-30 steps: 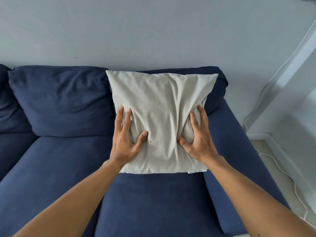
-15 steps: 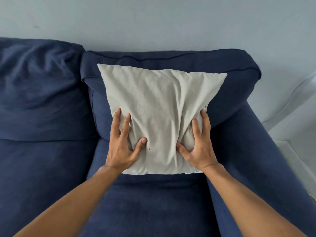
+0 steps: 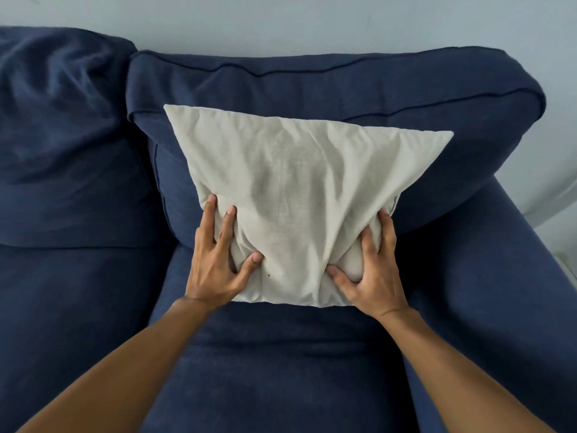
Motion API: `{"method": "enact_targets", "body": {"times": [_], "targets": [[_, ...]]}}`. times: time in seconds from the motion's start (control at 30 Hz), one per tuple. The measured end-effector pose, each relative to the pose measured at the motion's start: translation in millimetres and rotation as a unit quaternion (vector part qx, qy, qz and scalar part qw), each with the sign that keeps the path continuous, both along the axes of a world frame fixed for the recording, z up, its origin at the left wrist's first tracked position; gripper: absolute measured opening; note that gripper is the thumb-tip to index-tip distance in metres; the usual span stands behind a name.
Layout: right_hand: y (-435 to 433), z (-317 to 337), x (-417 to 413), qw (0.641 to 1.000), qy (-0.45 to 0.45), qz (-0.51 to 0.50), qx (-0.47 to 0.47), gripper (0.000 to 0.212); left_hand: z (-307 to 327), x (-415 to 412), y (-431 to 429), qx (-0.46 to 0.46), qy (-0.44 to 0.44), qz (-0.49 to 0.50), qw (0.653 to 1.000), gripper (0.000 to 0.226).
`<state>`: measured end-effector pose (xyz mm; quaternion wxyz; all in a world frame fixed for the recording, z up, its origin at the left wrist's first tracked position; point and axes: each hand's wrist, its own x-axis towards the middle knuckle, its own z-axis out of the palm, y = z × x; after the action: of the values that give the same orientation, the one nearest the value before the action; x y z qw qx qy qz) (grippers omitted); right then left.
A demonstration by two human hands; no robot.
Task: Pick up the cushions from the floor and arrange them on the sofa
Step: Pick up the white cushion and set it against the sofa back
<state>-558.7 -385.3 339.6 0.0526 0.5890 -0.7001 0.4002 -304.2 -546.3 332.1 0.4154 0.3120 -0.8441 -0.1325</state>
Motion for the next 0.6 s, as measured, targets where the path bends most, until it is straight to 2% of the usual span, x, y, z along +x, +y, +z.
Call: {"method": "enact_targets", "body": {"times": [0.17, 0.37, 0.6], "targets": [[1.9, -1.7, -3.4, 0.998, -0.025, -0.007, 0.055, 0.107, -0.6, 6.0, 3.0, 0.027, -0.022, -0.009, 0.999, 0.09], [9.3, 3.9, 8.3, 0.999, -0.025, -0.014, 0.04, 0.104, 4.1, 7.3, 22.1, 0.034, 0.005, -0.022, 0.999, 0.089], [23.6, -7.5, 12.6, 0.997, -0.011, -0.019, 0.07, 0.103, -7.0, 14.7, 27.6, 0.072, -0.053, -0.017, 0.996, 0.09]]}}
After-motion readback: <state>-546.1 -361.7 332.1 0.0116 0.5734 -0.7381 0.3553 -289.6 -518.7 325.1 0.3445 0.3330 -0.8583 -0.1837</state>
